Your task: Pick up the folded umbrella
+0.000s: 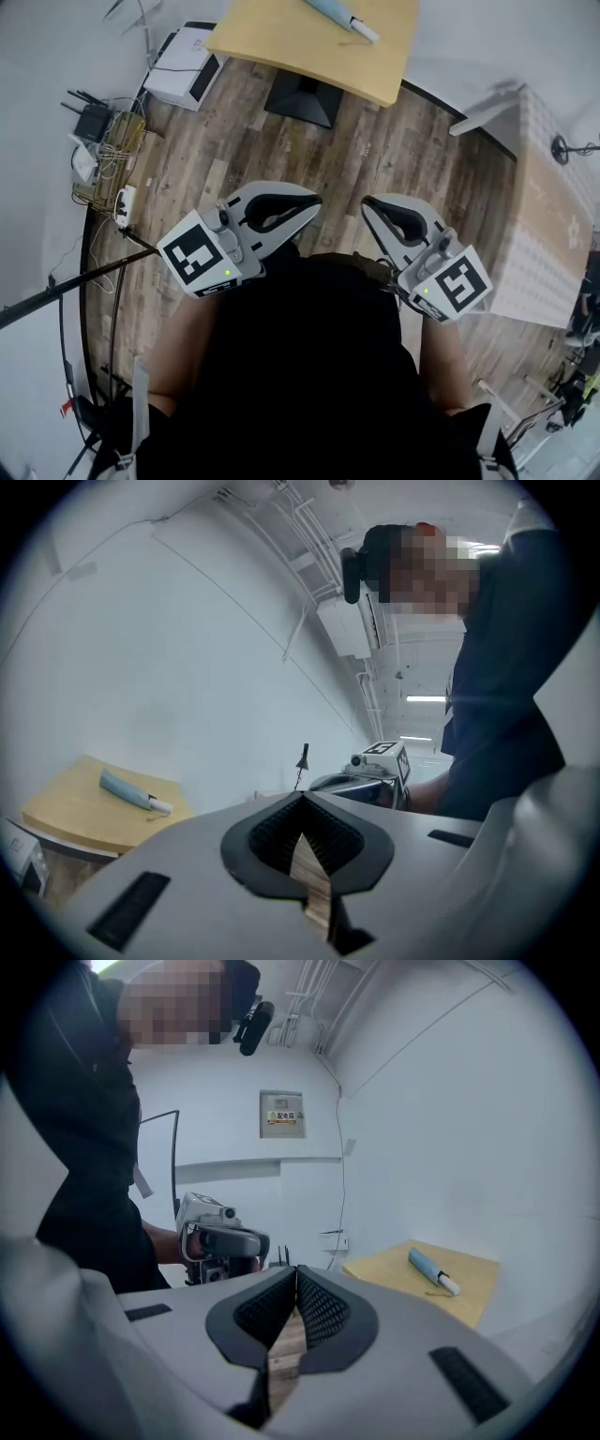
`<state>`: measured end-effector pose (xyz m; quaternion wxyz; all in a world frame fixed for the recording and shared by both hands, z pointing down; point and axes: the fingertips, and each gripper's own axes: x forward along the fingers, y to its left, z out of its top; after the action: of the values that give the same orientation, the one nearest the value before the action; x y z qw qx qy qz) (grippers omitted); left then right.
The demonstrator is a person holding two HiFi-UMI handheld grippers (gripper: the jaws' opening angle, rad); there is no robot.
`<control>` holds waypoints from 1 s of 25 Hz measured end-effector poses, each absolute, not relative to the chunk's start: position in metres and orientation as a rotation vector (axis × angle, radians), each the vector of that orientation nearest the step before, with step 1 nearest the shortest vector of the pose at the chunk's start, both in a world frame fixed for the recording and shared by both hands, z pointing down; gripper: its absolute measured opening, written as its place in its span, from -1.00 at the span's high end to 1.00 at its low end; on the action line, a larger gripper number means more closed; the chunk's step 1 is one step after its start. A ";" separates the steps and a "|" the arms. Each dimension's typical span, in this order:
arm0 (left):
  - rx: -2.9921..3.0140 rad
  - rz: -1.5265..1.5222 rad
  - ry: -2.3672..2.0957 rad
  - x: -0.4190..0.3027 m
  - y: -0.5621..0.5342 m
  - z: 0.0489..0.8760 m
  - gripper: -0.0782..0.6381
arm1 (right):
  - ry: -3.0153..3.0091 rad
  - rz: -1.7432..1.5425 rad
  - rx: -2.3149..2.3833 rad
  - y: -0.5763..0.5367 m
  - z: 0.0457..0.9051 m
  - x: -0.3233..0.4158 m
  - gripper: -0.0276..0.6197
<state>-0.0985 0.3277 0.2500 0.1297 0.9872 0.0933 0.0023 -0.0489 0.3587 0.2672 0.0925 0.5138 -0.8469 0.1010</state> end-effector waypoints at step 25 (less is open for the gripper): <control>2.815 0.162 -0.096 0.011 0.105 0.280 0.75 | -2.488 0.368 1.546 0.157 0.287 0.123 0.86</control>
<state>0.0109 0.1052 0.2796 0.1594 0.9850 -0.0334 0.0566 0.1230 0.1572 0.2869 0.0949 0.5213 -0.8390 0.1240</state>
